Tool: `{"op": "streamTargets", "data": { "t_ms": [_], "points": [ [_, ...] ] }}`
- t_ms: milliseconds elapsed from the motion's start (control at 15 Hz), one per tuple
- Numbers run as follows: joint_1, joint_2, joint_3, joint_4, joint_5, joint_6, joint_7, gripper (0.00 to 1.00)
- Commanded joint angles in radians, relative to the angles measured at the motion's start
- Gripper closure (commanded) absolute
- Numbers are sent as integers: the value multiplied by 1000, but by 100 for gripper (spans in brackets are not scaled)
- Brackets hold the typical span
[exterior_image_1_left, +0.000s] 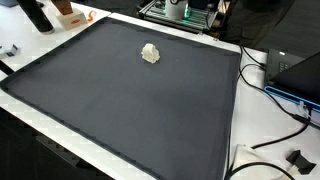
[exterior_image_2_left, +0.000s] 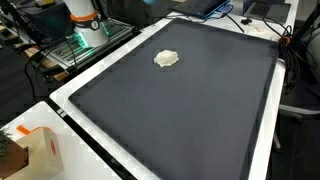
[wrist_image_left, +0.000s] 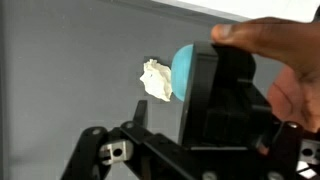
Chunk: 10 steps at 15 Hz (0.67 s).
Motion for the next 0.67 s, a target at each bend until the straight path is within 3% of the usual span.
{"op": "streamTargets", "data": {
  "t_ms": [0,267,333,400,600],
  "points": [
    [-4,1,4,2,1,-3,-1,0],
    [-4,1,3,3,2,-8,-1,0],
    [-4,1,3,3,2,-7,0,25],
    [-4,1,4,3,2,-7,-1,27],
    [-4,1,4,3,2,-7,-1,51]
  ]
}}
